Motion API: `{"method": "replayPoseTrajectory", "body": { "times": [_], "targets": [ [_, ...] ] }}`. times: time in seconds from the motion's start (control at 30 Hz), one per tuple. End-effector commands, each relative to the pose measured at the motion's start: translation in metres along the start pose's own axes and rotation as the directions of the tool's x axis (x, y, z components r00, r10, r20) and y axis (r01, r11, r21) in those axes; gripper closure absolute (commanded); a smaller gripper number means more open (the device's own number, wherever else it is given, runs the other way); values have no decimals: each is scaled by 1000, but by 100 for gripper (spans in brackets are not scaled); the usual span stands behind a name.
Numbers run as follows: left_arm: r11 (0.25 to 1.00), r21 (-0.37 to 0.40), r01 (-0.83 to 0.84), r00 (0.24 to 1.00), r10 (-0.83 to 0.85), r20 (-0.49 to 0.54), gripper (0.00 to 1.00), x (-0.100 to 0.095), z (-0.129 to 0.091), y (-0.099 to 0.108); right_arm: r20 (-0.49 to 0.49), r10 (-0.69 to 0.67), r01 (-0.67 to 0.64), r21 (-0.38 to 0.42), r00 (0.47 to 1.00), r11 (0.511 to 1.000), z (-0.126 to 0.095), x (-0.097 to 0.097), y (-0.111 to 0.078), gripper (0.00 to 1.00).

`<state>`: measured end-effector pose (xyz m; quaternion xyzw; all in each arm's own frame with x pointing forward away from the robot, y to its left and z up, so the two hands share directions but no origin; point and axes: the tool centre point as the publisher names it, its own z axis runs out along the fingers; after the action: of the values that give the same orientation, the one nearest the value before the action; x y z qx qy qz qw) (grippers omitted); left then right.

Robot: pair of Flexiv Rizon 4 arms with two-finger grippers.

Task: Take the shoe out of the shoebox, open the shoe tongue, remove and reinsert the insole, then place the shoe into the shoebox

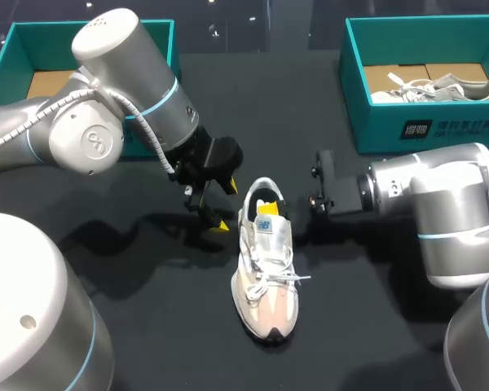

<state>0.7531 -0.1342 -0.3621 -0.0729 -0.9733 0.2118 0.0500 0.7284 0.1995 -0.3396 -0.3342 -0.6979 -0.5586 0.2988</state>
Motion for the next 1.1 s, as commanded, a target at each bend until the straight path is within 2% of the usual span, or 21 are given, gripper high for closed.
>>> {"method": "replayPoseTrajectory", "body": {
  "times": [0.03,0.07,0.13,0.23,0.43,0.57,0.63,0.73,0.83,1.1],
  "targets": [
    [1000,-1,-1,1000,1,1,0,1,0,1,12,5,-5,6,1000,1000,4,5,-7,100],
    [1000,-1,-1,1000,1,1,0,1,0,1,16,-2,2,4,1000,1000,4,7,-6,100],
    [1000,-1,-1,1000,1,1,0,1,0,1,25,-24,24,0,999,1000,3,10,-1,65],
    [1000,-1,-1,1000,1,1,0,1,0,1,32,-58,58,2,998,998,2,15,8,58],
    [1000,-1,-1,1000,1,1,0,1,0,1,49,-100,99,7,994,995,-3,17,22,60],
    [1000,-1,-1,1000,1,1,0,1,0,1,52,-106,106,10,993,994,-4,12,29,63],
    [1000,-1,-1,1000,1,1,0,1,0,1,45,-109,109,9,993,994,-3,9,32,72],
    [1000,-1,-1,1000,1,1,0,1,0,1,36,-102,101,17,994,995,0,3,34,100],
    [1000,-1,-1,1000,1,1,0,1,0,1,35,-73,72,29,997,997,4,-2,29,100],
    [1000,-1,-1,1000,1,1,0,1,0,1,25,4,-4,20,1000,1000,14,-3,-1,100]
  ]
}}
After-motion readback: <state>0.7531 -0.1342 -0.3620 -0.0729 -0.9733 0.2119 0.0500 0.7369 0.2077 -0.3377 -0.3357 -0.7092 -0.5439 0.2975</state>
